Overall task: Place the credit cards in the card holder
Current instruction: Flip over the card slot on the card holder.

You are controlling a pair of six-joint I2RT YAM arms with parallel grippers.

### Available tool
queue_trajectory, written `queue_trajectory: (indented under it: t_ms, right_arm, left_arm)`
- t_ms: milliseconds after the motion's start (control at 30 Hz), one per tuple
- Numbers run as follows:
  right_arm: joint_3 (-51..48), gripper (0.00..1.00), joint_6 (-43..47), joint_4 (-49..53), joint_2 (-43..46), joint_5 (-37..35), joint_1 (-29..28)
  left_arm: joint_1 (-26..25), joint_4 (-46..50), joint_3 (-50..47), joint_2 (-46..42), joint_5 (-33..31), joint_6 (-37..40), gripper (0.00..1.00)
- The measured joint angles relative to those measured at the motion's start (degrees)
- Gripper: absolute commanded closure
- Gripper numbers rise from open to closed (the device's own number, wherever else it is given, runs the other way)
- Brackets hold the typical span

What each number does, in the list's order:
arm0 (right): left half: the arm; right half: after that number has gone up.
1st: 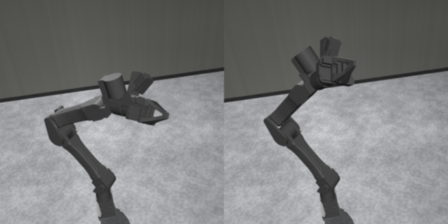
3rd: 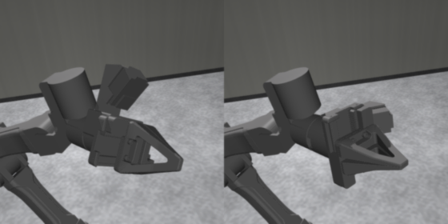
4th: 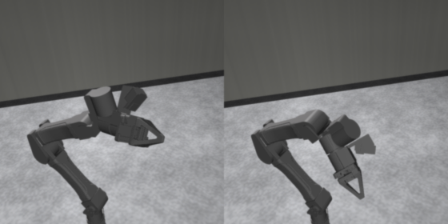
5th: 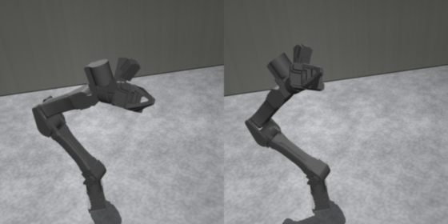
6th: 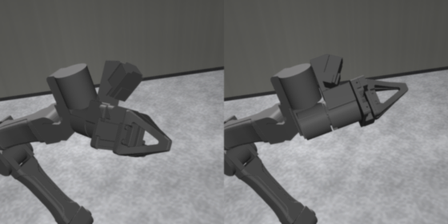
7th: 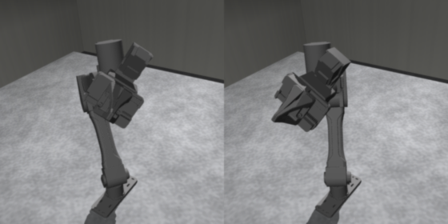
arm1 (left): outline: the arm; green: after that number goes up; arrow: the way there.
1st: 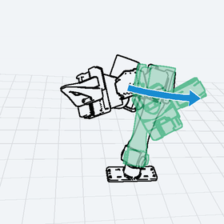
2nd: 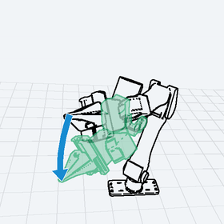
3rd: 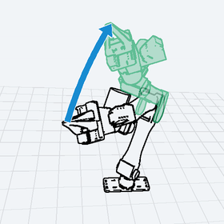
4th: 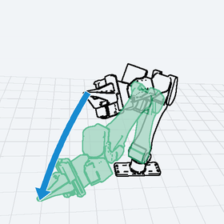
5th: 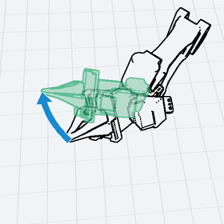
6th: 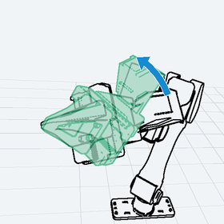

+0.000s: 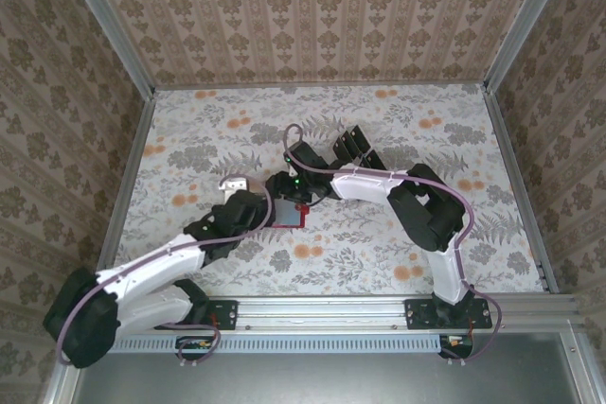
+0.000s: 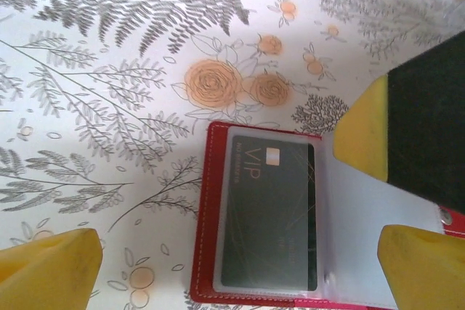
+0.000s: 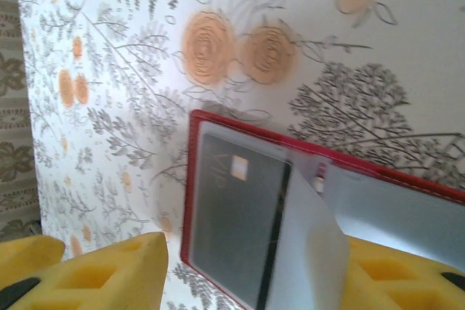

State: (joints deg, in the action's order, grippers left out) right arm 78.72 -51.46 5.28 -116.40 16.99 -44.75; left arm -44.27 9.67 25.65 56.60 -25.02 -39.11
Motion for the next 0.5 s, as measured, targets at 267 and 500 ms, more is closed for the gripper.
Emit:
queue_trajectory:
  t_ms: [267, 500]
  right_arm:
    - [9.38, 0.46, 0.07, 3.06, -5.57, -0.04, -2.49]
    - [15.65, 0.46, 0.92, 6.64, -12.70, -0.28, -4.17]
  left_arm:
    - [0.13, 3.23, -2.69, -6.60, -1.70, -1.44, 0.01]
    - [0.46, 4.79, -3.76, -8.24, -1.90, -2.34, 0.01]
